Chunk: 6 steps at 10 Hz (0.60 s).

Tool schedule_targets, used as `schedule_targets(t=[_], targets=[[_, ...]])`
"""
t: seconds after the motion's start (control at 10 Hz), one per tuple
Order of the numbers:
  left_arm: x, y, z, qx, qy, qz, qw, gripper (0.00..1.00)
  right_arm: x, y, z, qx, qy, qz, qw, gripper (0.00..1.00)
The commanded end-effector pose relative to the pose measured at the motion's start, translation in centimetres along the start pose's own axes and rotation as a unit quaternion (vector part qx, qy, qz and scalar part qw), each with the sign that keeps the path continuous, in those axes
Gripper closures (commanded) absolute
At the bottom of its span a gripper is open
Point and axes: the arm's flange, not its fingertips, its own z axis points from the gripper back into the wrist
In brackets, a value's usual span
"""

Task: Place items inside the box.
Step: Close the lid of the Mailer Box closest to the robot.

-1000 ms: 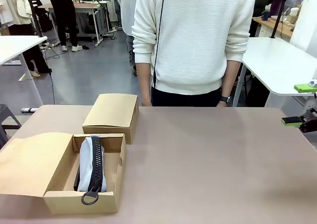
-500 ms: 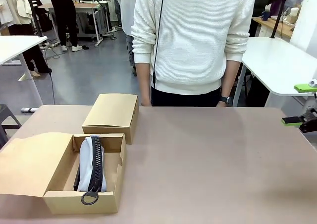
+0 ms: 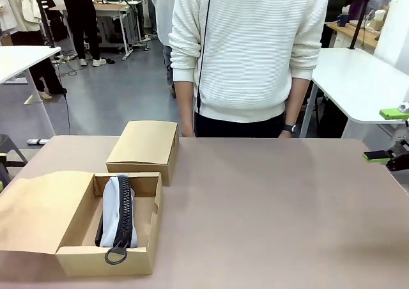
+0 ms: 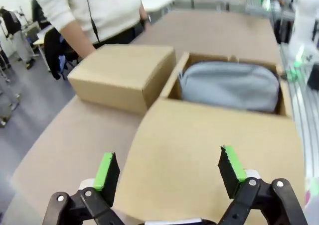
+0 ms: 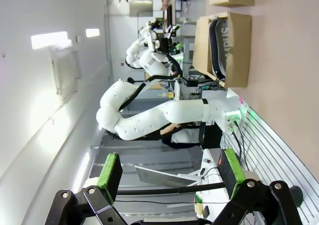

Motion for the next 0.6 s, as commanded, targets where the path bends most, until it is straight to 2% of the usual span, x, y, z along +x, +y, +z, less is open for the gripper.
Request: schedule_targets(t=[0.0, 0.2, 0.4, 0.5], targets=[[-2.3, 1.4, -0.1, 0.005, 0.076, -0.042, 0.996, 0.00, -0.1, 0.4, 0.0, 0.000, 0.001, -0.009, 1.000, 0.00], [-4.7, 1.5, 0.9, 0.020, 0.106, -0.029, 0.994, 0.00, -0.1, 0.4, 0.0, 0.000, 0.001, -0.009, 1.000, 0.00], [-6.3, 2.1, -0.3, -0.005, 0.157, -0.031, 0.987, 0.00, -0.1, 0.4, 0.0, 0.000, 0.001, -0.009, 1.000, 0.00], [-7.2, 2.0, -1.1, -0.023, 0.150, -0.018, 0.988, 0.00, -0.1, 0.4, 0.0, 0.000, 0.001, -0.009, 1.000, 0.00]])
